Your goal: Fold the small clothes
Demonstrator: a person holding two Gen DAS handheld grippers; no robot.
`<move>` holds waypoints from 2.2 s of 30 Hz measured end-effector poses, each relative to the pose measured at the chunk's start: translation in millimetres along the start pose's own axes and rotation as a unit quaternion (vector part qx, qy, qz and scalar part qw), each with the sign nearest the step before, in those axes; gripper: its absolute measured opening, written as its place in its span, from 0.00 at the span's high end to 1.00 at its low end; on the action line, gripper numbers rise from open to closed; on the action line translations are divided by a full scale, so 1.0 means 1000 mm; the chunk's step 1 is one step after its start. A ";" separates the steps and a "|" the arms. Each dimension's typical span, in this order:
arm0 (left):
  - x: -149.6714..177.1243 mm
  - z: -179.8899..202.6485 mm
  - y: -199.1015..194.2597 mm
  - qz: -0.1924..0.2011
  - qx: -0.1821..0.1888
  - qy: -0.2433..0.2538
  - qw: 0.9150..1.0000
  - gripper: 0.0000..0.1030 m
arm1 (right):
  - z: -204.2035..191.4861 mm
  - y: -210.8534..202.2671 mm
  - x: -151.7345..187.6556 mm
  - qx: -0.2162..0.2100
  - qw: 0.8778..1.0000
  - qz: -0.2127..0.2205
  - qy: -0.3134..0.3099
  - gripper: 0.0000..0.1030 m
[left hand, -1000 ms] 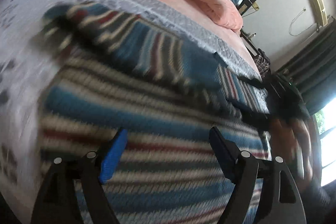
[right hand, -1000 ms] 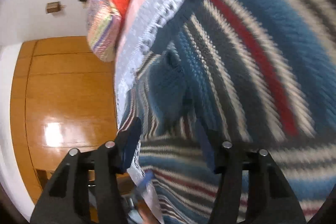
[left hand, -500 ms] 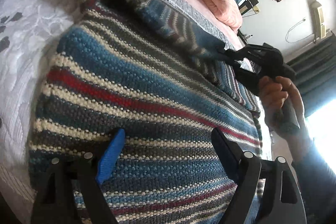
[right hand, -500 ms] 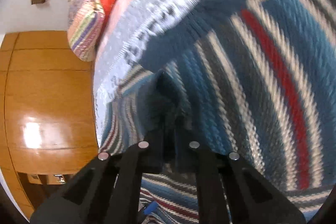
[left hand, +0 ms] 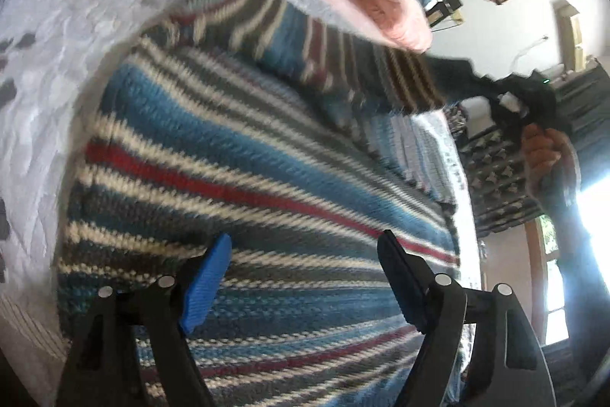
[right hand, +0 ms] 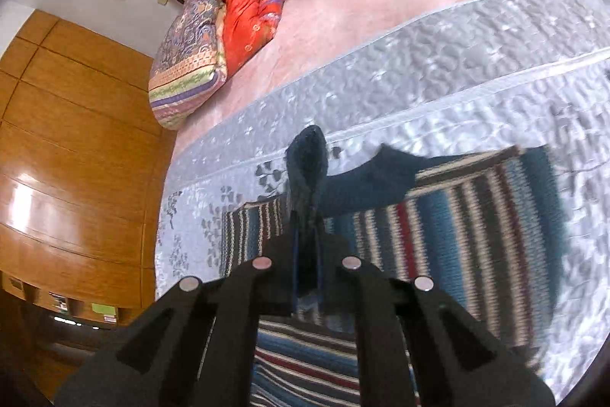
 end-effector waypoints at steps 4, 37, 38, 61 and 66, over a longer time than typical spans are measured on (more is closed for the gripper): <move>-0.026 0.009 -0.019 0.030 0.014 0.011 0.999 0.24 | 0.030 -0.012 0.004 0.015 1.000 0.001 0.005 0.95; -0.223 -0.022 0.136 -0.049 -0.083 0.027 0.995 0.24 | 0.151 0.036 0.034 0.024 0.997 -0.046 0.055 1.00; -0.222 -0.020 0.135 -0.049 -0.086 0.035 0.994 0.24 | 0.154 0.034 0.033 0.021 0.997 -0.047 0.056 1.00; -0.123 0.002 0.088 -0.103 -0.065 0.118 0.985 0.25 | 0.171 -0.029 0.104 0.030 0.996 -0.051 0.065 0.92; -0.085 0.003 0.021 -0.109 -0.032 0.093 0.989 0.19 | 0.139 -0.076 0.115 0.005 0.997 -0.035 0.062 0.62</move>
Point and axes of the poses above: each gripper's, at about its wrist camera, not at the fingertips, and y roughly the way its jaws point, z to its right, x to its underside, the point moved 10 cm from there along y, roughly the way its jaws point, and after that the axes turned 6 degrees about -x, right-handed, at the moved point
